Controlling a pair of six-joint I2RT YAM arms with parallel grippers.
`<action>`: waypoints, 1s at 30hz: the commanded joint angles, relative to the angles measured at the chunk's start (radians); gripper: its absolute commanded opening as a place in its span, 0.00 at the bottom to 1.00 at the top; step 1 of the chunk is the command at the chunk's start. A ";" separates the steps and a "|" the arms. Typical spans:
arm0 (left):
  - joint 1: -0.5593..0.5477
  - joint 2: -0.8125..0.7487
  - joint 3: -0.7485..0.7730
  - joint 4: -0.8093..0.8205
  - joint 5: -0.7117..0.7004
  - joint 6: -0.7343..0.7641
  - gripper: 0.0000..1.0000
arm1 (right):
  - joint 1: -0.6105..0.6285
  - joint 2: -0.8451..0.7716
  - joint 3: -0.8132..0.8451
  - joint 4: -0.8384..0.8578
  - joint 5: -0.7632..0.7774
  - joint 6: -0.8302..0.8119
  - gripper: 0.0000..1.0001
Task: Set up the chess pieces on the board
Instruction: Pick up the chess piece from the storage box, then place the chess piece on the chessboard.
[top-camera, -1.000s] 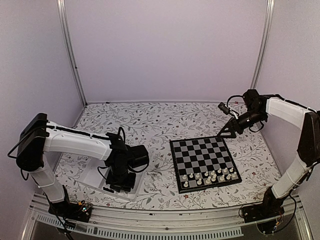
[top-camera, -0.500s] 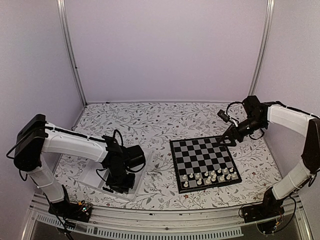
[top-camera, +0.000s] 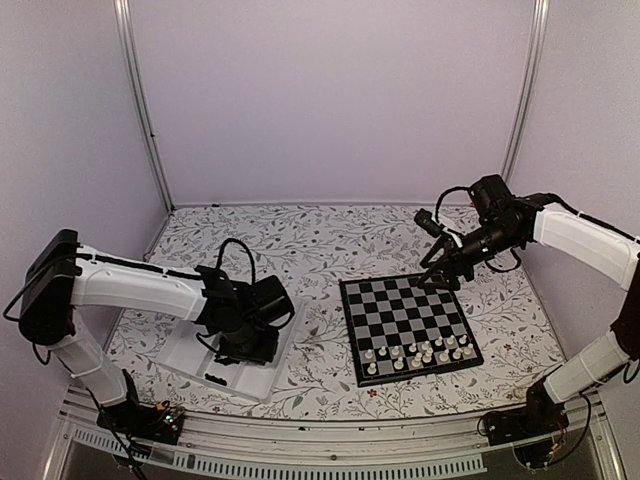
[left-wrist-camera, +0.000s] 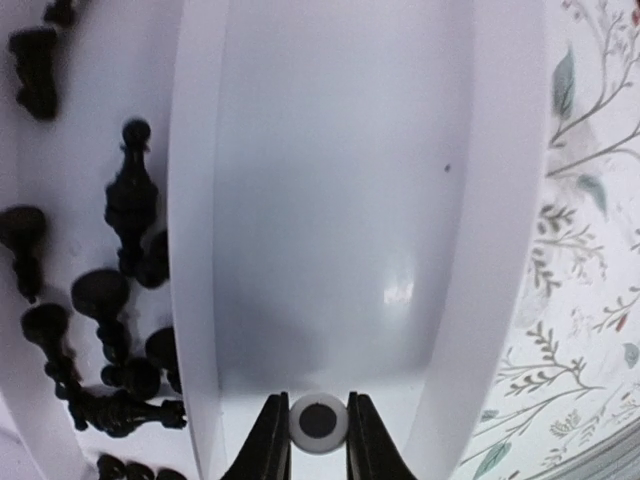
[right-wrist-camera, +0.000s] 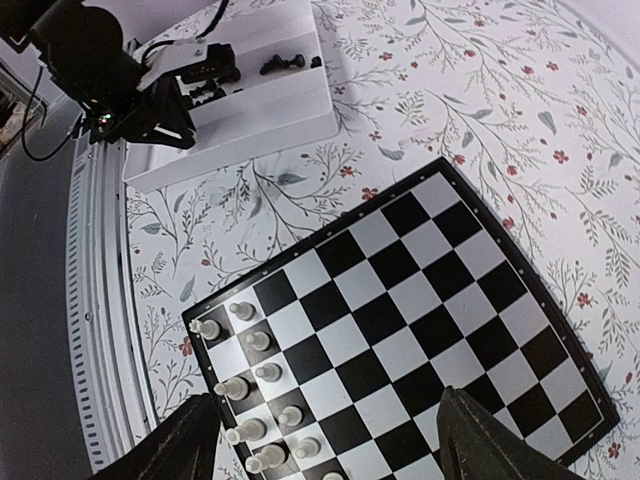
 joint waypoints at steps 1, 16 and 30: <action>0.037 -0.091 -0.010 0.128 -0.175 0.076 0.06 | 0.029 -0.025 0.037 0.020 -0.031 0.016 0.78; 0.064 -0.312 -0.151 0.497 -0.259 -0.215 0.10 | 0.215 0.034 0.020 0.460 -0.100 0.274 0.69; 0.171 -0.345 -0.235 0.834 -0.067 -0.295 0.12 | 0.477 0.345 0.243 0.531 0.114 0.342 0.65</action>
